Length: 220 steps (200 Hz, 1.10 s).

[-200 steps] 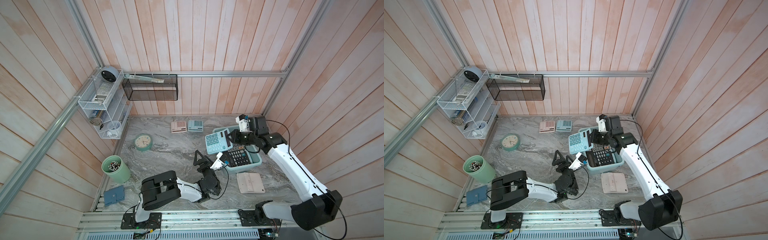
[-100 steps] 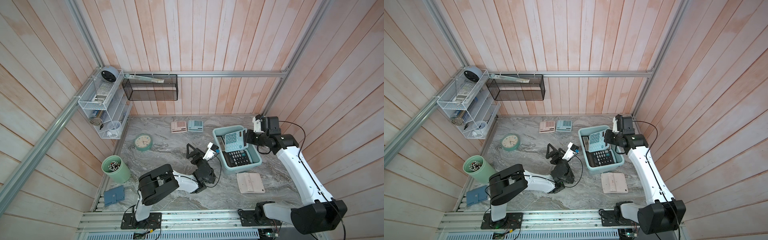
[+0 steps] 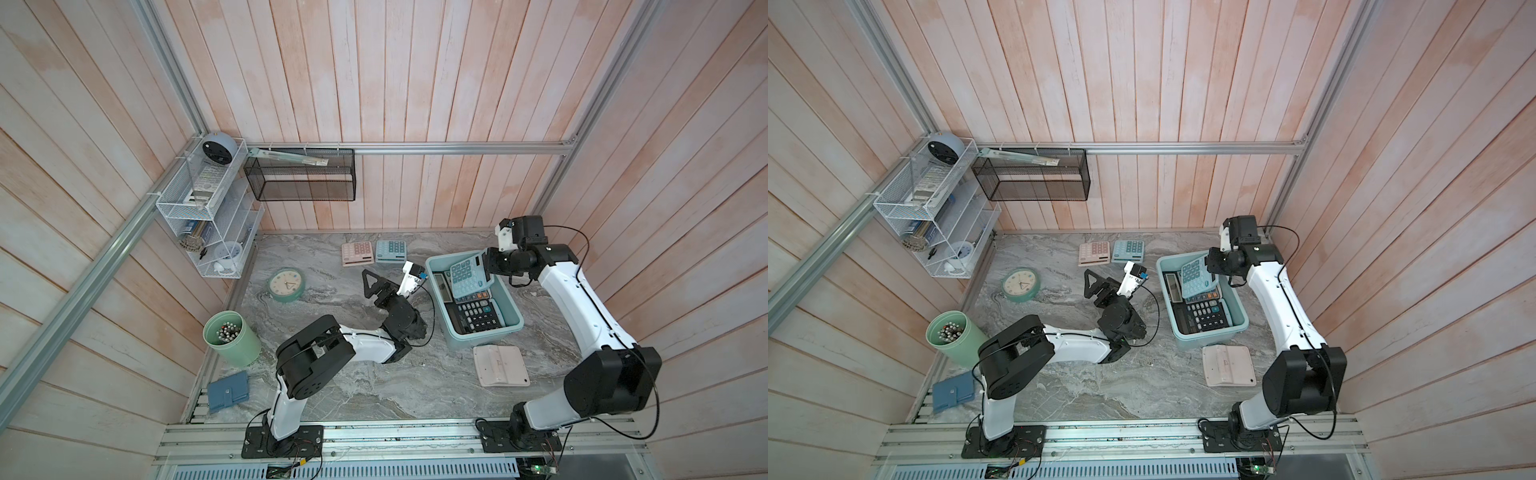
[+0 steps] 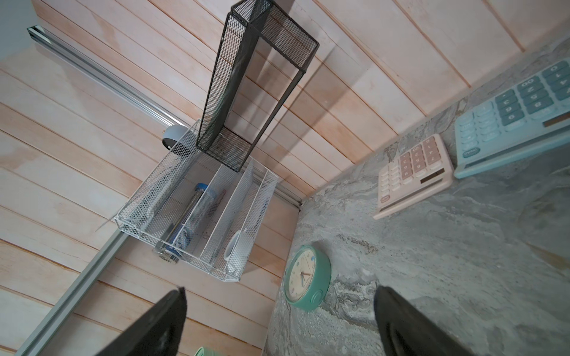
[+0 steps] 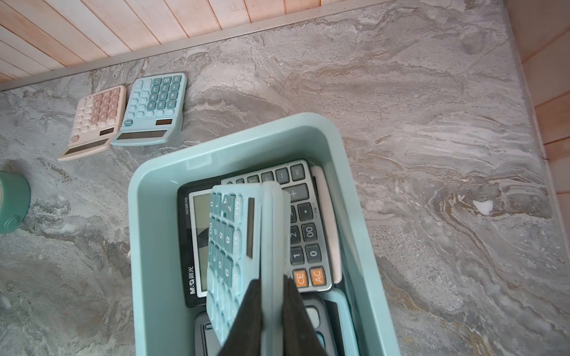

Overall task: Put the calculator in the storage box
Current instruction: Place the calculator in the storage box.

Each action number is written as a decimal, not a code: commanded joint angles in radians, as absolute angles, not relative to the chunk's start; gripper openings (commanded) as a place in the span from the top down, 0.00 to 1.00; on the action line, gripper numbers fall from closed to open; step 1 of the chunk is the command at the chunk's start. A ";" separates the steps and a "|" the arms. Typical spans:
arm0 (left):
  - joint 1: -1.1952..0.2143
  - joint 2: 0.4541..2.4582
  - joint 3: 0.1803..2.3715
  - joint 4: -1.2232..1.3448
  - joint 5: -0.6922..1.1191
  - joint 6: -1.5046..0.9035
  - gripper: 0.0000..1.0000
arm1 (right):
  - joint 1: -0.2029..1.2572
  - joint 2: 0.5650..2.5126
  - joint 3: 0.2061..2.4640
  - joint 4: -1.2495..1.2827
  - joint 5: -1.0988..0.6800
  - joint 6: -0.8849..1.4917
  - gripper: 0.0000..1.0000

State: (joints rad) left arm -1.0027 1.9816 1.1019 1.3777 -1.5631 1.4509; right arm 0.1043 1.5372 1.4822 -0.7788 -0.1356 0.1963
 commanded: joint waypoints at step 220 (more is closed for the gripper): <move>-0.741 2.084 1.885 1.400 -1.743 1.870 0.00 | -0.015 1.443 1.392 -0.737 -0.266 0.318 0.28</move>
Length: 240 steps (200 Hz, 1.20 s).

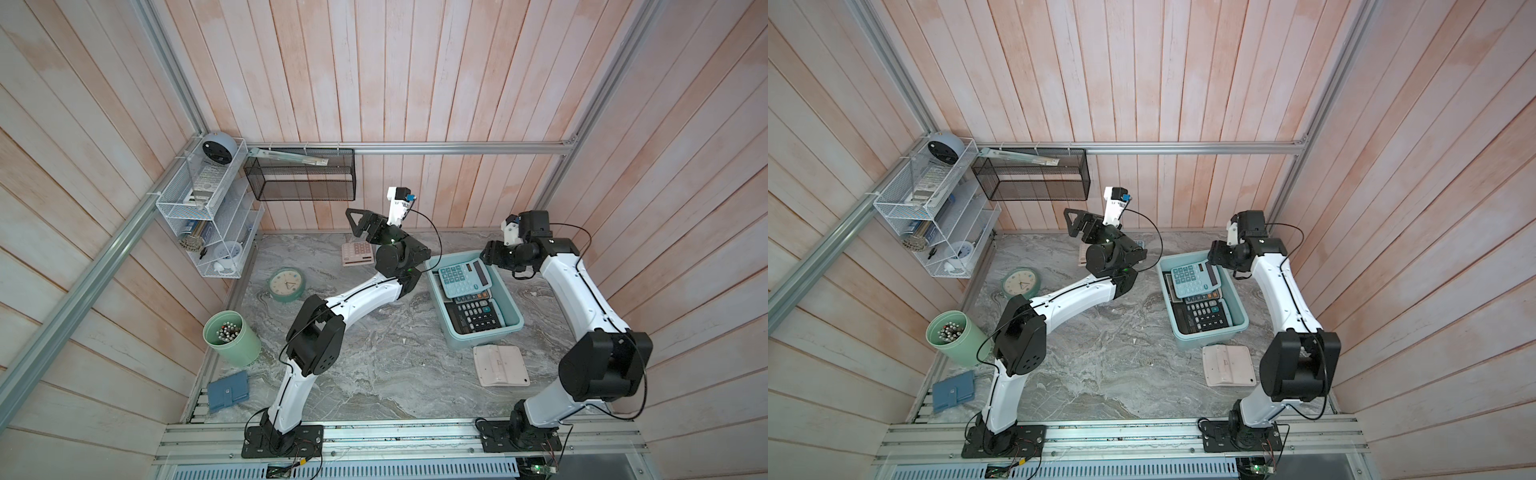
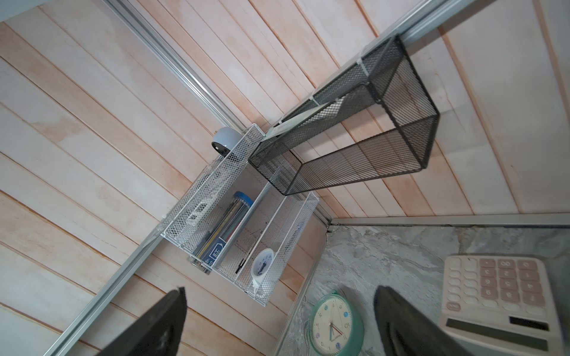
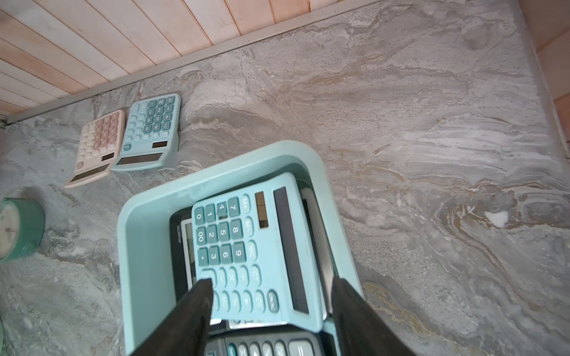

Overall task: Put the calculator in the storage box
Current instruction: Place the calculator in the storage box, then adjust the storage box at the center of the board.

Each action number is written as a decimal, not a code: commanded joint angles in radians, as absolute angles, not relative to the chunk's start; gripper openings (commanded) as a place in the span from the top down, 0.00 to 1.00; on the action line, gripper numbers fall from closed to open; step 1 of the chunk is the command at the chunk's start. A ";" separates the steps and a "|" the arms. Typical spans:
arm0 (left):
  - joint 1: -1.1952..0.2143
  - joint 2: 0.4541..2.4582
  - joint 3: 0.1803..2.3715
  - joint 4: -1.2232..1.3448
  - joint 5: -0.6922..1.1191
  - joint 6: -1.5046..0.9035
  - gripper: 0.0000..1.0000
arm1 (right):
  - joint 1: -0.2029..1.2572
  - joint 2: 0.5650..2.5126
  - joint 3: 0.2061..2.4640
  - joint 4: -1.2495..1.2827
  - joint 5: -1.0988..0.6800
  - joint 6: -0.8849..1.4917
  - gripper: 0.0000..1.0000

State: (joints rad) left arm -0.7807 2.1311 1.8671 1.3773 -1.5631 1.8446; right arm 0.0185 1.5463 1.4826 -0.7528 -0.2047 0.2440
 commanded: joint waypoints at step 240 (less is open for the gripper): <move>-0.979 1.279 0.870 1.085 -1.479 0.595 0.00 | -0.210 1.256 0.810 -0.404 -0.575 0.465 0.23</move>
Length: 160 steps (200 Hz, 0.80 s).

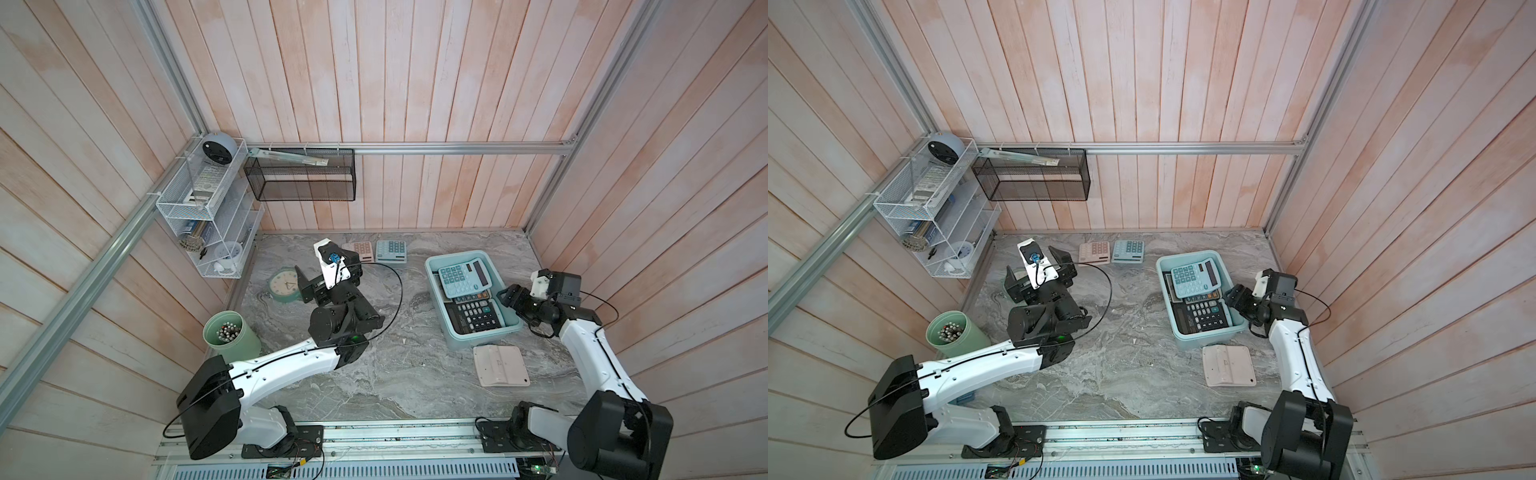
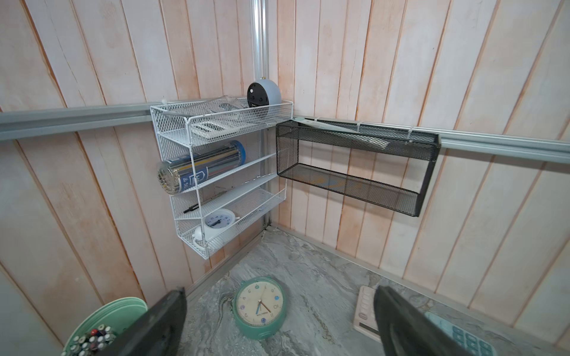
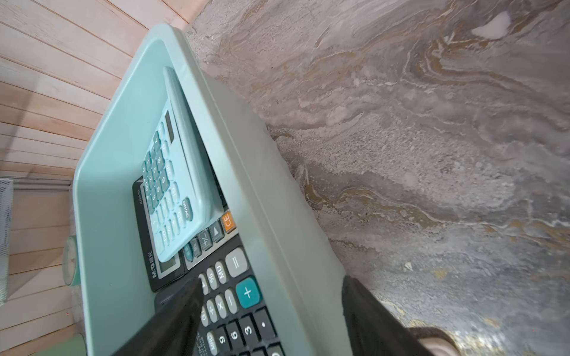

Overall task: Put the calculator in the storage box
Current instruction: Adjust the storage box at the center of the board.

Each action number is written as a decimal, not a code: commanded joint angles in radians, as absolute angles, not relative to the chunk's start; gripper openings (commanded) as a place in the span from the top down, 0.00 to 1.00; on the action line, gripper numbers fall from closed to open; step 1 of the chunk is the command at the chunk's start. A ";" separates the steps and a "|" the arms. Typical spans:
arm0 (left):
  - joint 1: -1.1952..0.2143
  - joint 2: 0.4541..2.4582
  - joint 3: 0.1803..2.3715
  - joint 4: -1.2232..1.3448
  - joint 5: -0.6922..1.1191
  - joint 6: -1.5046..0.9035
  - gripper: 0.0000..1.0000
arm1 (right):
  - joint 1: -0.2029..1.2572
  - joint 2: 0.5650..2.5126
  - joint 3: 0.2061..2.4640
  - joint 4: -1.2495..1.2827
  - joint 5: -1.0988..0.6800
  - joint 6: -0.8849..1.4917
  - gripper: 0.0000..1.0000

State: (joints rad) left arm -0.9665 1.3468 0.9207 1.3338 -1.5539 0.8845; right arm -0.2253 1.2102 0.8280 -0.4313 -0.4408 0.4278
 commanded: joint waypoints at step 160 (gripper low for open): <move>-0.796 1.321 0.936 -0.224 -0.389 -0.455 0.00 | -0.011 1.298 0.873 -0.371 -0.549 0.487 0.23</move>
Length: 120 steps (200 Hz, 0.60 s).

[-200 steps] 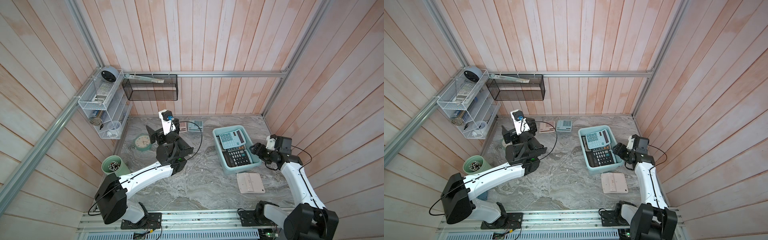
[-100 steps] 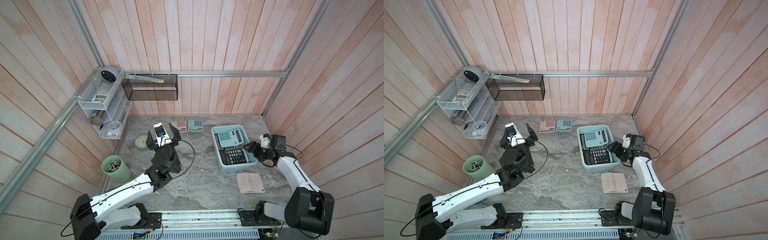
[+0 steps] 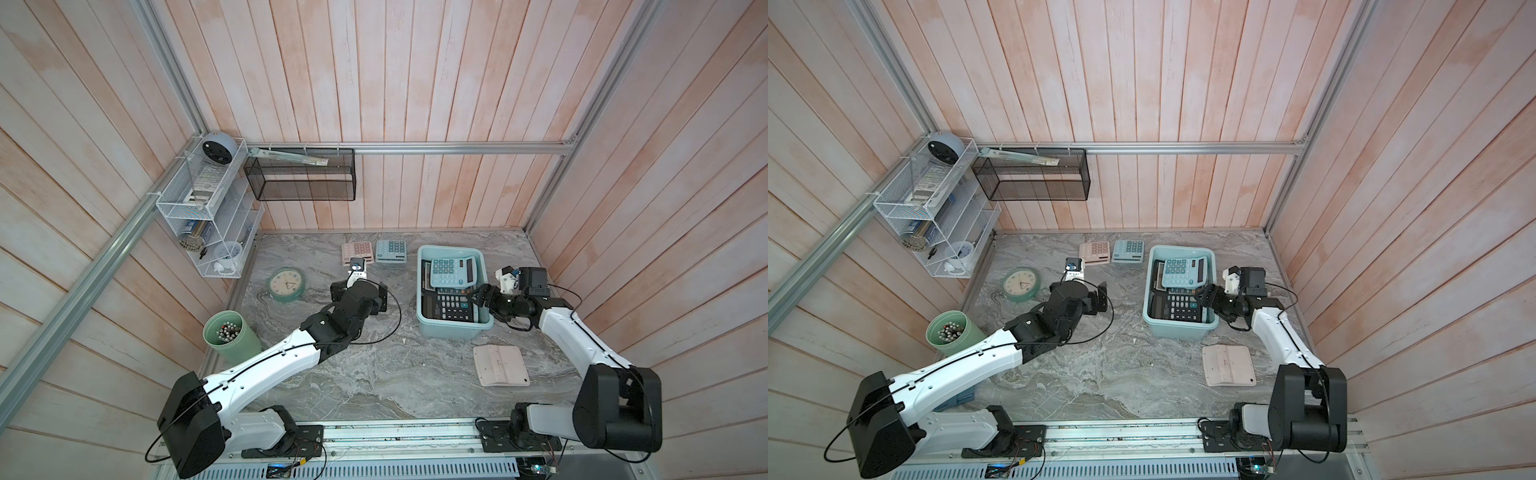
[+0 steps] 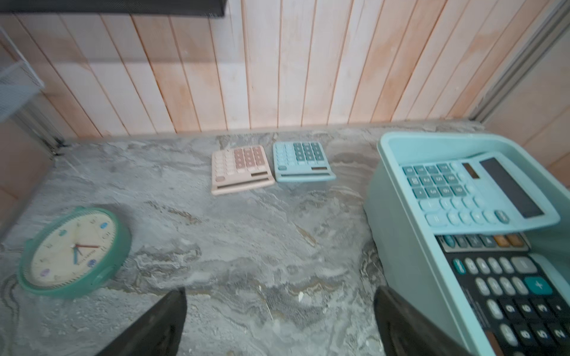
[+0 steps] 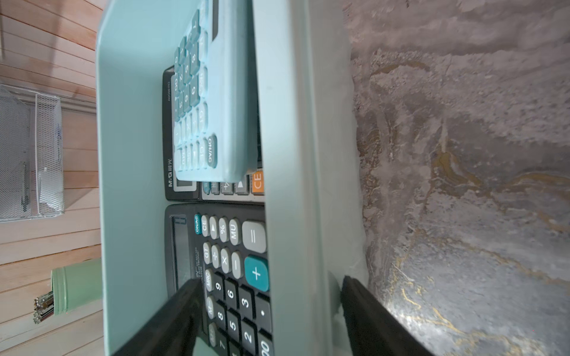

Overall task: Put the calculator in the storage box
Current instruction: Adjust the storage box at the center of the board.

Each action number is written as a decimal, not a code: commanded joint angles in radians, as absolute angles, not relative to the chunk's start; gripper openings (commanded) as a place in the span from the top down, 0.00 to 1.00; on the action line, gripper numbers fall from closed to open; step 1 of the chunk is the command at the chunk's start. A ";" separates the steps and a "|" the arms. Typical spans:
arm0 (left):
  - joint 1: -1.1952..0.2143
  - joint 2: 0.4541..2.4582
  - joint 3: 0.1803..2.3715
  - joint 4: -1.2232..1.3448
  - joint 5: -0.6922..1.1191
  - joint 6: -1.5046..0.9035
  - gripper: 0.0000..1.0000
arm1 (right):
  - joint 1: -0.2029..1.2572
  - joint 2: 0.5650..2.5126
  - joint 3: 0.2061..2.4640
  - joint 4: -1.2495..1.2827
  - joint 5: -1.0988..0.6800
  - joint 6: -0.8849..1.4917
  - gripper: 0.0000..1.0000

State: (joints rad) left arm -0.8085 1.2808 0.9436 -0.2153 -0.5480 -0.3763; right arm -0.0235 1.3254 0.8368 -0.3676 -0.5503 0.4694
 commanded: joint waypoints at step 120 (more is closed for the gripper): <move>-0.784 1.637 1.108 -0.108 -0.106 -0.515 0.00 | -0.006 1.487 1.003 -0.319 -0.662 0.493 0.23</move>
